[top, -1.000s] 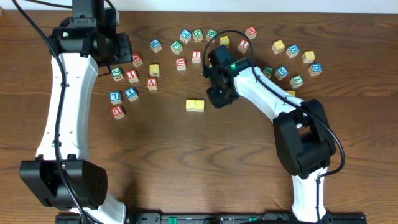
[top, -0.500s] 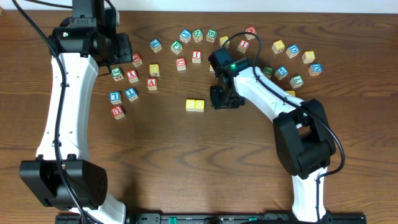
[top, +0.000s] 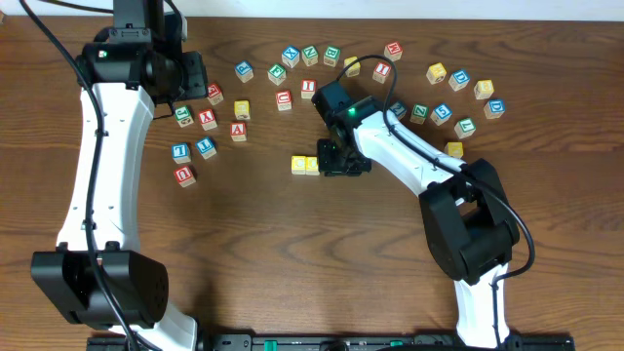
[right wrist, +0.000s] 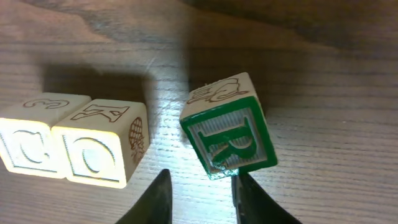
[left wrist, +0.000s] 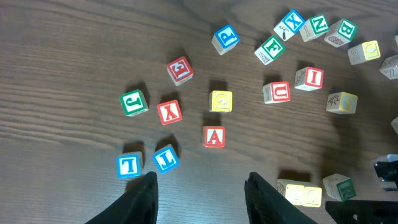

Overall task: Spell out CORL
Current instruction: 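Lower the R block beside the O block and open the right gripper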

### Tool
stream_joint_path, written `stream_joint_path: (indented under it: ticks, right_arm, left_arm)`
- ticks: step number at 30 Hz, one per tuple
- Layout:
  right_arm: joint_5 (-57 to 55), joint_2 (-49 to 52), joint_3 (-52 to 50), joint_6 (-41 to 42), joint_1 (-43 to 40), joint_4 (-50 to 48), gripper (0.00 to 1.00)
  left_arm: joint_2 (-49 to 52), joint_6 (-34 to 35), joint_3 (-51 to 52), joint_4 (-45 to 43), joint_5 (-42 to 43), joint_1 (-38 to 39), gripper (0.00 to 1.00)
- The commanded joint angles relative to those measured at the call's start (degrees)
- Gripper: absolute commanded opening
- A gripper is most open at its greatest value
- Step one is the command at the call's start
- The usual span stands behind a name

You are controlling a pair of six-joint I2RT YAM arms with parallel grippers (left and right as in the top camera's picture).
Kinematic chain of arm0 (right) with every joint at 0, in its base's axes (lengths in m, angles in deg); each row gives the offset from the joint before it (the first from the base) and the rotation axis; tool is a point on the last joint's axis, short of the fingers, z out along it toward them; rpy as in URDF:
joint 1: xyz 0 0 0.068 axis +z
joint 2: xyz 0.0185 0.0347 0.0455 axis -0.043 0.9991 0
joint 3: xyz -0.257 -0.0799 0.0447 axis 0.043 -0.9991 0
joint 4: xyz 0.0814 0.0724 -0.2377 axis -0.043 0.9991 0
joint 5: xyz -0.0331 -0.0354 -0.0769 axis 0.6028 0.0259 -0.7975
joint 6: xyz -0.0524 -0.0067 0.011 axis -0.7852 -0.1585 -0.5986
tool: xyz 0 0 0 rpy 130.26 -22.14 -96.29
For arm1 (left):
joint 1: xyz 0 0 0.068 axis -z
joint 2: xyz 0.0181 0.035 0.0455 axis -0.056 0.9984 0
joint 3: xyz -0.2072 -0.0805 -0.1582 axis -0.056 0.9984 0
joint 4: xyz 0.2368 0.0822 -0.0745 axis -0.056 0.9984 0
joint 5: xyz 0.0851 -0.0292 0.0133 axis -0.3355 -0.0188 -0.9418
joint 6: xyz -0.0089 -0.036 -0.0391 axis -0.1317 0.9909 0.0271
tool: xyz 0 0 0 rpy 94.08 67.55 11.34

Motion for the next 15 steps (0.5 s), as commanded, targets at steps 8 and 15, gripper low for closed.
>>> stream_joint_path:
  ticks: [8,15]
  right_arm:
    - [-2.2,0.4,-0.1,0.2,-2.5,1.6,0.27]
    - [-4.4,0.4,-0.1,-2.3,-3.9,1.1,0.29]
  left_arm:
    - [0.8,0.1,-0.3,0.2,-0.3,0.0,0.45]
    - [0.8,0.1,-0.3,0.2,-0.3,0.0,0.45]
